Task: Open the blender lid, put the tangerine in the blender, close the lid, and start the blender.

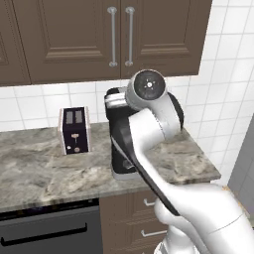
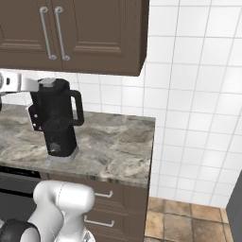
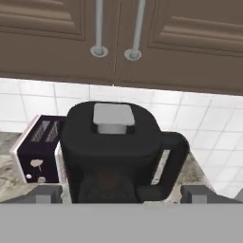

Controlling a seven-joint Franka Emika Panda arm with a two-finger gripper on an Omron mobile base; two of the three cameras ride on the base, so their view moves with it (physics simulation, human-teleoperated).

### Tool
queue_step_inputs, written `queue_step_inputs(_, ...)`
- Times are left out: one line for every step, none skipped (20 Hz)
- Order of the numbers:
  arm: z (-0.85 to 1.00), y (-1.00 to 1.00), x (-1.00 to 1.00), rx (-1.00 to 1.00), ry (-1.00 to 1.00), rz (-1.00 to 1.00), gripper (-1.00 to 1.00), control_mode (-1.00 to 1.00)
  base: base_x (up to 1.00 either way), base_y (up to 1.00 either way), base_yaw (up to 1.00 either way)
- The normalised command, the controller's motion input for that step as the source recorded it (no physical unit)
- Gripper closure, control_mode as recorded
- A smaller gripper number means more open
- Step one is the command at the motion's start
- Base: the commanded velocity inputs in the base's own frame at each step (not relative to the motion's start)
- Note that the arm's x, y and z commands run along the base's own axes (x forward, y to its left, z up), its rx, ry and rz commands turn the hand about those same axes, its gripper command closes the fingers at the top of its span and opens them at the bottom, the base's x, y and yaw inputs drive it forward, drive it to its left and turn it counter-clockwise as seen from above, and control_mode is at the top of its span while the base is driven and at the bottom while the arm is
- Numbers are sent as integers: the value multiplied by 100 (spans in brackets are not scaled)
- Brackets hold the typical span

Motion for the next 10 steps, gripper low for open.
queue_step_inputs(-54,14,-100,-2,-23,-21,-100,-100,0,0,0)
queue_step_inputs(-68,9,-100,-3,-21,-21,-100,-100,0,0,0)
queue_step_inputs(-79,8,-100,-4,-20,-23,-100,-100,0,0,0)
queue_step_inputs(-86,7,-100,-5,-20,-24,-100,-100,0,0,0)
queue_step_inputs(-93,7,-100,-5,-21,-24,-100,-100,0,0,0)
queue_step_inputs(-100,6,-97,-6,-20,-25,-100,-100,0,0,0)
queue_step_inputs(-100,5,-86,-5,-18,-27,-100,-100,0,0,0)
queue_step_inputs(-100,2,-79,-4,-15,-29,-100,-100,0,0,0)
queue_step_inputs(-100,4,-74,-3,-13,-30,-100,-100,0,0,0)
queue_step_inputs(-99,7,-66,-1,-12,-33,-100,-100,0,0,0)
